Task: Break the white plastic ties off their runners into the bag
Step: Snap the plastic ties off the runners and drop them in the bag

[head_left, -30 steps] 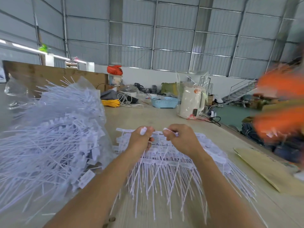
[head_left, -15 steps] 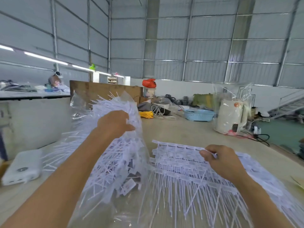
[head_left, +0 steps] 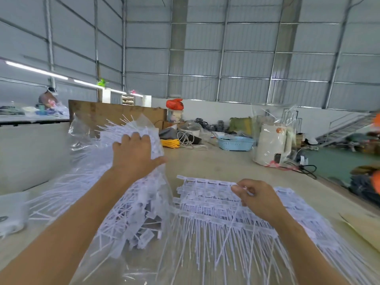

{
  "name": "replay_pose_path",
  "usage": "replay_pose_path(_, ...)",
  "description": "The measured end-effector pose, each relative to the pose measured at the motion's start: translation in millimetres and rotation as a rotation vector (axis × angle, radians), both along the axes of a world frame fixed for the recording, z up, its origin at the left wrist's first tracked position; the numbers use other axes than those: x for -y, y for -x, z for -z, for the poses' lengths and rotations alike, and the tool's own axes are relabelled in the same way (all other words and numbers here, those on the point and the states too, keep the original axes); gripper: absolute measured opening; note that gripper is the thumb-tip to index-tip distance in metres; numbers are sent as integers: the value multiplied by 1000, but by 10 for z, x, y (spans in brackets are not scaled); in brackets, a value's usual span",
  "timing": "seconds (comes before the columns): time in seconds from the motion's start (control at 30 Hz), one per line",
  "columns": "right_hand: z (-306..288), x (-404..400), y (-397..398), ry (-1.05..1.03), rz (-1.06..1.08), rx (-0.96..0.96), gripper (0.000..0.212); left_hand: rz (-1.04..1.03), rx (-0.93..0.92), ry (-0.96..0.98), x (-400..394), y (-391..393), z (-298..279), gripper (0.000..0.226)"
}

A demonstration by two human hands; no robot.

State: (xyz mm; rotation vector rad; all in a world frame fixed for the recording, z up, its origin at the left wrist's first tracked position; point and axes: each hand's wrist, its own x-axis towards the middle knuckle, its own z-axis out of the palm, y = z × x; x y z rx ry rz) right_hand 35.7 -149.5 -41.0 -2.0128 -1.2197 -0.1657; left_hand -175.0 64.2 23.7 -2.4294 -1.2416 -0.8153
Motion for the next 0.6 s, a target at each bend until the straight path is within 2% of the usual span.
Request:
replay_pose_path(0.03,0,-4,4,-19,-12,-29,20,155,148,-94,158,-105,-39,64)
replay_pose_path(0.07,-2,-6,4,-34,-30,-44,21,334,299,-106,323,-230,-47,50)
replay_pose_path(0.1,-4,-7,12,-37,-55,-53,22,501,423,-12,497,-370,-40,40)
replay_pose_path(0.13,-2,-13,19,-34,-92,-71,21,619,483,162,646,-528,3,36)
replay_pose_path(0.2,2,-12,38,-29,-170,-152,13,710,406,516,850,-873,179,39)
replay_pose_path(0.27,20,-7,27,-30,-213,-220,23,734,341,820,945,-1128,423,42)
replay_pose_path(0.33,59,-13,-11,-20,-204,-219,32,799,445,1095,985,-1241,652,40)
replay_pose_path(0.37,85,-15,-27,-6,-178,-207,32,833,515,1151,988,-1280,748,38)
replay_pose_path(0.5,147,-34,-81,49,-9,-211,25,832,684,1115,996,-1336,897,32)
replay_pose_path(0.6,158,-32,-88,161,-12,-185,25,866,678,1082,1025,-1312,929,30)
